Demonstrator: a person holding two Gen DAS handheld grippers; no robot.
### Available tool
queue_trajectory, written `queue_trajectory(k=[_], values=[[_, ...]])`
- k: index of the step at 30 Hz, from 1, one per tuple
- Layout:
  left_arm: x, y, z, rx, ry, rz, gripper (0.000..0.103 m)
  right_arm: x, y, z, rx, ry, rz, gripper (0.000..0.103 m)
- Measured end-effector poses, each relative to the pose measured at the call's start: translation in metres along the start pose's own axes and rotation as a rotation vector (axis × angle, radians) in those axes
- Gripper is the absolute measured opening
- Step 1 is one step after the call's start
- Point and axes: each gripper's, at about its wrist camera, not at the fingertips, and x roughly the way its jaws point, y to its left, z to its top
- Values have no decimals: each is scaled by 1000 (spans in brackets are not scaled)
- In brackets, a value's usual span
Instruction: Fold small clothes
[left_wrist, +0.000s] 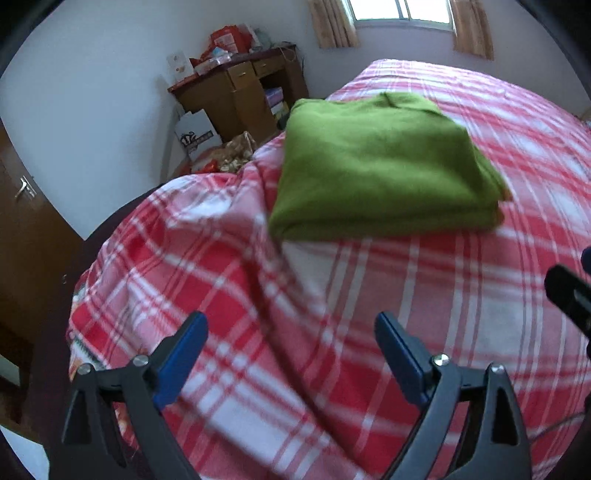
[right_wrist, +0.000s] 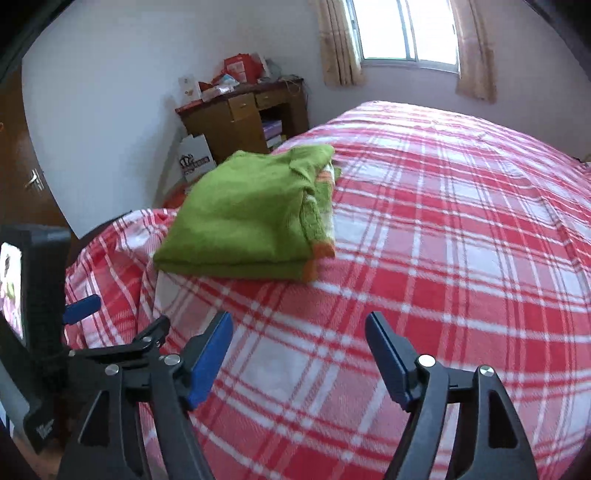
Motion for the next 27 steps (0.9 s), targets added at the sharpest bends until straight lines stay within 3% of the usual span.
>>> queue_trajectory(k=[4, 10, 16, 22, 27], values=[[-15, 6, -11, 6, -15, 7, 94, -11, 11, -13, -30, 35, -22, 75], [-57, 25, -5, -36, -132, 33, 99, -46, 29, -15, -59, 6, -26, 75], [-123, 42, 3, -79, -330, 92, 103, -106, 40, 5, -61, -145, -20, 76], [-165, 58, 3, -127, -429, 0, 103, -164, 50, 24, -60, -330, -32, 85], [-184, 57, 2, -119, -484, 13, 103, -194, 53, 25, -40, -443, -64, 91]])
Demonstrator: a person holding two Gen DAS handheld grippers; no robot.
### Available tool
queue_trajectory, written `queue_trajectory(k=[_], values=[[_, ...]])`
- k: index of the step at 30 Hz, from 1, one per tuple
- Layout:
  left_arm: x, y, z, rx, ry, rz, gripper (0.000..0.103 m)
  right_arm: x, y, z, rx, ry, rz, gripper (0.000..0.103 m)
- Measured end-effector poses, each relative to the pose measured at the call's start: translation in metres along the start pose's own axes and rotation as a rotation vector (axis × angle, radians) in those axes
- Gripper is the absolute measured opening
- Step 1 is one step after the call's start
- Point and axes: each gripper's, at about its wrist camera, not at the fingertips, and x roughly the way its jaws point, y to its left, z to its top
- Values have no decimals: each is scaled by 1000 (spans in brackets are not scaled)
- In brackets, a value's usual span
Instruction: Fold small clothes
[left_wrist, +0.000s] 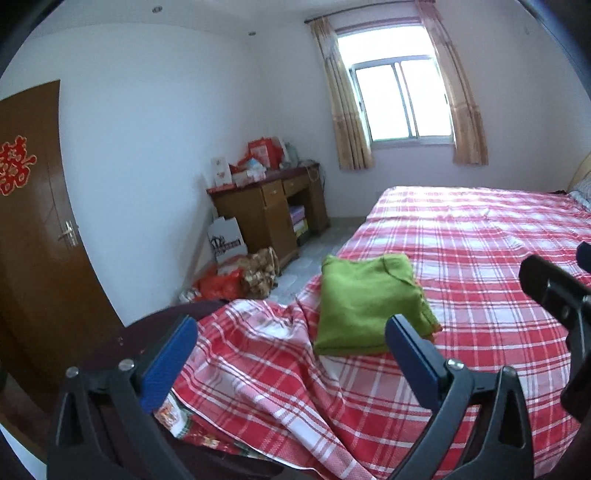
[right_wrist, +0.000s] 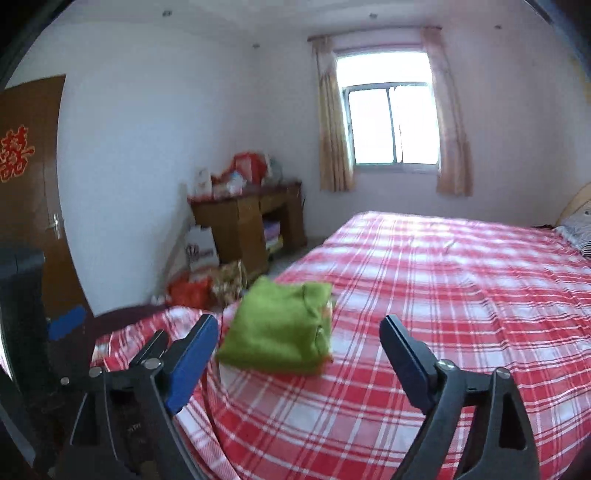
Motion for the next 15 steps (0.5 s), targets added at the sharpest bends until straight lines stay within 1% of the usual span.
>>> queue_trajectory(k=[2, 5, 10, 15], values=[[-4, -1, 1, -12, -10, -16, 103, -5, -2, -2, 14, -25, -20, 92], [-9, -1, 1, -27, -23, -48, 103, -6, -9, -6, 56, -29, -18, 92], [-13, -2, 1, -30, -33, -51, 103, -7, -19, -8, 109, -33, -26, 92], [-10, -8, -1, -12, -16, -63, 103, -9, -20, -10, 103, -35, -33, 92]])
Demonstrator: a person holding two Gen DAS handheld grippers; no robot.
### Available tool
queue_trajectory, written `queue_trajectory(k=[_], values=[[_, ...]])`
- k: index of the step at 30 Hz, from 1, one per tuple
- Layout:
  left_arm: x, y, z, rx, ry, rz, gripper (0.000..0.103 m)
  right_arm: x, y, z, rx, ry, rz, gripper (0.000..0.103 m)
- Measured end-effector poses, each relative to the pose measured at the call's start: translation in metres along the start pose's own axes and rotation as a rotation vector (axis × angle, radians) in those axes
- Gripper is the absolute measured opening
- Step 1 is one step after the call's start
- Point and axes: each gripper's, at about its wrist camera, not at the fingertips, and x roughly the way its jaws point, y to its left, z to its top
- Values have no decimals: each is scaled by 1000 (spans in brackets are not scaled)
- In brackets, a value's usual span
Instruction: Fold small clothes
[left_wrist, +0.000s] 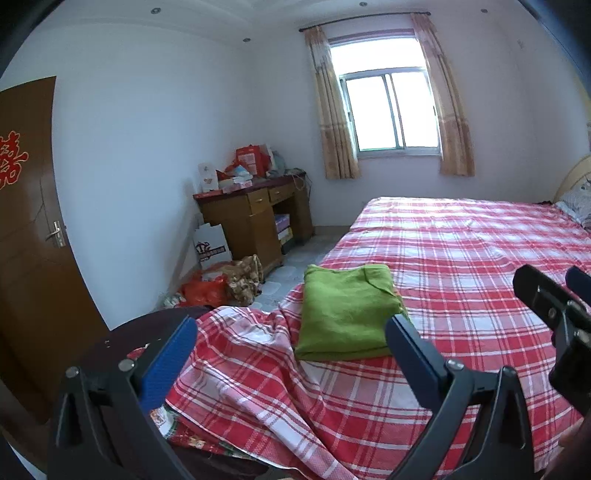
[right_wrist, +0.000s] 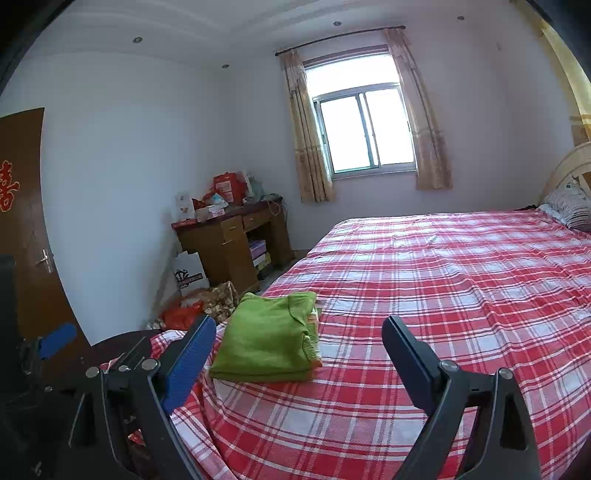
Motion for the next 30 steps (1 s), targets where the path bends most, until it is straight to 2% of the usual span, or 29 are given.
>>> queue_trajectory(k=[30], values=[[3, -2, -1, 5, 17, 21, 103, 3, -4, -5, 14, 23, -1, 92]])
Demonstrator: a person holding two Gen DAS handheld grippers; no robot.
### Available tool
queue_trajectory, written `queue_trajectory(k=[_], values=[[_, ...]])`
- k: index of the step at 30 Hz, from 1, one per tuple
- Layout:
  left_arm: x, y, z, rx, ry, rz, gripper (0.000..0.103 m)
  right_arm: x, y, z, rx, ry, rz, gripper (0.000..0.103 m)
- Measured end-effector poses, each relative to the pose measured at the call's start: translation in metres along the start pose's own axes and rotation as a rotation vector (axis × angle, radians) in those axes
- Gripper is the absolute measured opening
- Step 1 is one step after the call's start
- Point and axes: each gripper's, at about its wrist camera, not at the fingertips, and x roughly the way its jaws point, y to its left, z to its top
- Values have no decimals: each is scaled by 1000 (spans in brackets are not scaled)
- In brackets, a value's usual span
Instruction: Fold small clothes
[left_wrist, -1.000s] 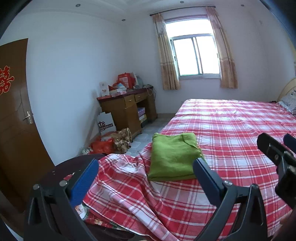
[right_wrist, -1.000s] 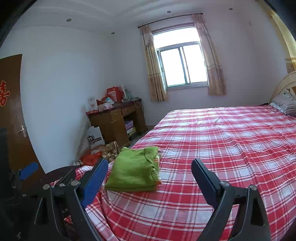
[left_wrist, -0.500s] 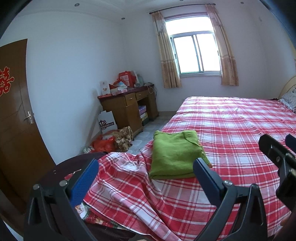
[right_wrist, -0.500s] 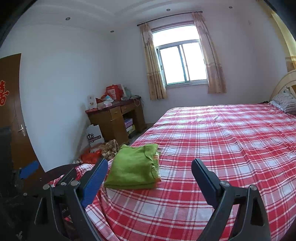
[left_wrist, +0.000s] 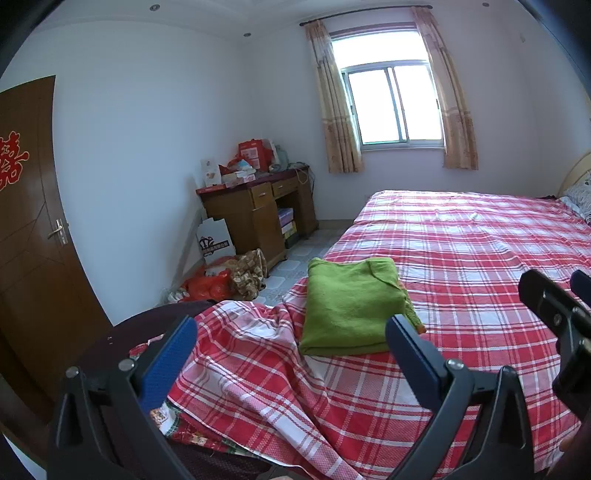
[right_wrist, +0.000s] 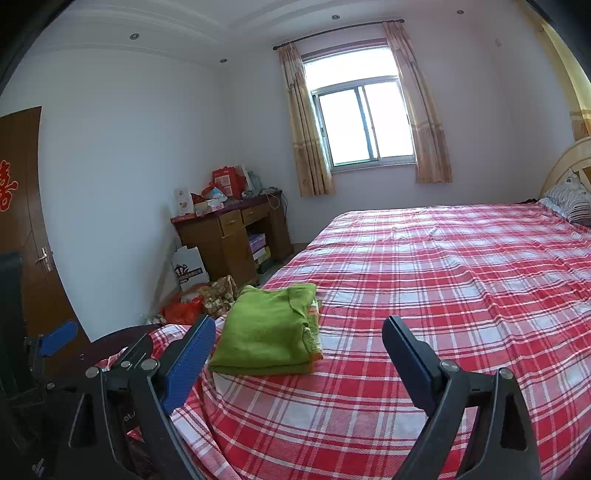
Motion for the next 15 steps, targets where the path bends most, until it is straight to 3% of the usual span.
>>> queue_trajectory(k=[15], values=[[1, 0, -1, 1, 5, 1, 103, 1, -1, -2, 9, 5, 1, 92]])
